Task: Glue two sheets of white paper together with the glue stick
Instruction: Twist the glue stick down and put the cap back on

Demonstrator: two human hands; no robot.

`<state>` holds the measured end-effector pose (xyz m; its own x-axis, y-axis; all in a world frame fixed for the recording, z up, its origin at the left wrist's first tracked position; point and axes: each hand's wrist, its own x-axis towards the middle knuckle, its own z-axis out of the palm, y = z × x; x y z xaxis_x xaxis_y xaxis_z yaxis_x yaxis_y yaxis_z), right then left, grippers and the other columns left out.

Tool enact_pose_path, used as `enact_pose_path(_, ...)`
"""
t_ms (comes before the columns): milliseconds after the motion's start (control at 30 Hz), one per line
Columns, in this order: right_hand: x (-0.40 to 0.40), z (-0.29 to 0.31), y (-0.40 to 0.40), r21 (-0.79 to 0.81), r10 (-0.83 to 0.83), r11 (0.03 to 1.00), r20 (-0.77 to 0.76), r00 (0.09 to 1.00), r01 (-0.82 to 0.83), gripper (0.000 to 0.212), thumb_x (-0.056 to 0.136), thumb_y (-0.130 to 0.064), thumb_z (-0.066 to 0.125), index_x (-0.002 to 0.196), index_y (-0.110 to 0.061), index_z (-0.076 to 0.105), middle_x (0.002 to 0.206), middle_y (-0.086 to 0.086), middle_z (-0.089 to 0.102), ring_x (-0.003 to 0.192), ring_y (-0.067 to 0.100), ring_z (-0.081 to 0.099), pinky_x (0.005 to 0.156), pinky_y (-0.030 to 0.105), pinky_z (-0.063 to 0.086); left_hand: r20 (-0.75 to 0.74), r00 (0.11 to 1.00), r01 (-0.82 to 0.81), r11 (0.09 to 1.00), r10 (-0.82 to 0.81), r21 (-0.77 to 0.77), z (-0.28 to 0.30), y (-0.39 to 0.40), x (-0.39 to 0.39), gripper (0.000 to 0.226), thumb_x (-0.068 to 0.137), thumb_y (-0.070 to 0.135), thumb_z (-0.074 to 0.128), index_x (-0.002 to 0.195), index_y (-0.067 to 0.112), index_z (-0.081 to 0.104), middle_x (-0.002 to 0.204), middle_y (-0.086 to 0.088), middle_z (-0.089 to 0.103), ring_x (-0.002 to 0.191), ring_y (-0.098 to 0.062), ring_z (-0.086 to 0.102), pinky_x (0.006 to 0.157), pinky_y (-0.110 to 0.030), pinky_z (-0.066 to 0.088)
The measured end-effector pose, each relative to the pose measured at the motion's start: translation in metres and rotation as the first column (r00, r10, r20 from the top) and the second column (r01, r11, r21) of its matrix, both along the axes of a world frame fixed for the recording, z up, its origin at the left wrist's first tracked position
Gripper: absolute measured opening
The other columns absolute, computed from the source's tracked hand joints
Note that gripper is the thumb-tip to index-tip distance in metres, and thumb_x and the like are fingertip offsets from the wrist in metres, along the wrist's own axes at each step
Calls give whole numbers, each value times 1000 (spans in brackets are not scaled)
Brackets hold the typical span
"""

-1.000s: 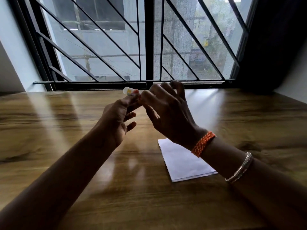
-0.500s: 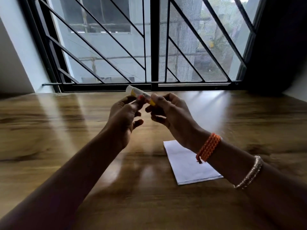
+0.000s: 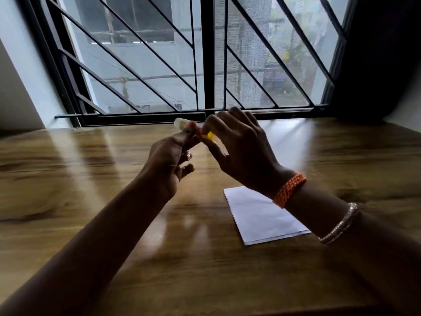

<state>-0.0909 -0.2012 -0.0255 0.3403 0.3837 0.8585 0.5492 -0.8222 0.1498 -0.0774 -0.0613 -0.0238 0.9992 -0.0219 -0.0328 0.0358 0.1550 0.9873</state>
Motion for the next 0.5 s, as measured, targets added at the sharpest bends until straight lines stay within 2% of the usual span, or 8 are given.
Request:
enact_pose_path(100, 2, -4, 3, 179, 56, 983, -145, 988, -29, 36, 75, 7, 59, 109, -5, 59, 99, 8, 64, 93, 24, 57, 81, 37, 47, 13, 1000, -27, 999, 26, 27, 1, 6, 4, 21, 84, 37, 60, 94, 21, 68, 103, 7, 71, 73, -10, 42, 61, -27, 39)
enact_pose_path(167, 4, -7, 4, 287, 100, 956, -146, 984, -55, 45, 71, 17, 51, 110, -4, 57, 95, 7, 63, 90, 22, 57, 79, 38, 49, 60, 997, -49, 992, 42, 121, 5, 14, 9, 27, 82, 35, 63, 104, 20, 67, 109, -2, 69, 69, -11, 41, 61, -27, 39)
enact_pose_path(233, 5, -9, 4, 340, 98, 939, -127, 987, -50, 44, 70, 18, 48, 106, -5, 58, 91, 4, 62, 85, 20, 56, 79, 39, 49, 140, 988, -100, 969, 69, 225, 7, 24, 14, 28, 78, 34, 69, 103, 20, 67, 94, -3, 68, 65, -10, 43, 58, -25, 39)
enact_pose_path(300, 4, -9, 8, 381, 119, 923, -131, 984, -60, 41, 70, 17, 47, 102, -6, 58, 88, 3, 61, 83, 18, 55, 77, 39, 49, 278, 953, -213, 926, 125, 313, 9, 37, 20, 21, 76, 30, 72, 94, 20, 67, 76, 5, 62, 58, -2, 50, 49, -18, 39)
enact_pose_path(333, 4, -9, 11, 391, 133, 918, -143, 981, -67, 39, 71, 17, 47, 100, -6, 58, 87, 2, 61, 82, 17, 54, 77, 40, 49, 344, 929, -263, 899, 138, 351, 9, 43, 23, 18, 76, 29, 72, 91, 21, 66, 74, 7, 62, 56, 2, 53, 46, -16, 39)
enact_pose_path(400, 1, -9, 20, 364, 151, 928, -172, 973, -80, 38, 70, 17, 47, 97, -7, 60, 90, 4, 61, 85, 16, 54, 77, 39, 50, 425, 895, -329, 845, 137, 421, 8, 55, 28, 16, 76, 24, 72, 89, 18, 66, 80, 0, 68, 66, -4, 61, 57, -22, 48)
enact_pose_path(467, -1, -10, 28, 260, 144, 961, -194, 970, -91, 37, 68, 17, 47, 92, -8, 62, 95, 7, 61, 91, 20, 55, 79, 36, 49, 482, 866, -399, 767, 135, 502, 5, 66, 34, 12, 77, 18, 71, 88, 15, 68, 87, -7, 72, 82, -17, 68, 77, -33, 54)
enact_pose_path(500, -1, -10, 32, 191, 138, 977, -212, 968, -97, 36, 68, 15, 48, 91, -9, 63, 97, 8, 60, 92, 22, 55, 79, 35, 47, 508, 851, -438, 715, 133, 545, 3, 71, 36, 9, 77, 16, 70, 86, 17, 69, 86, -8, 73, 86, -19, 69, 82, -35, 54)
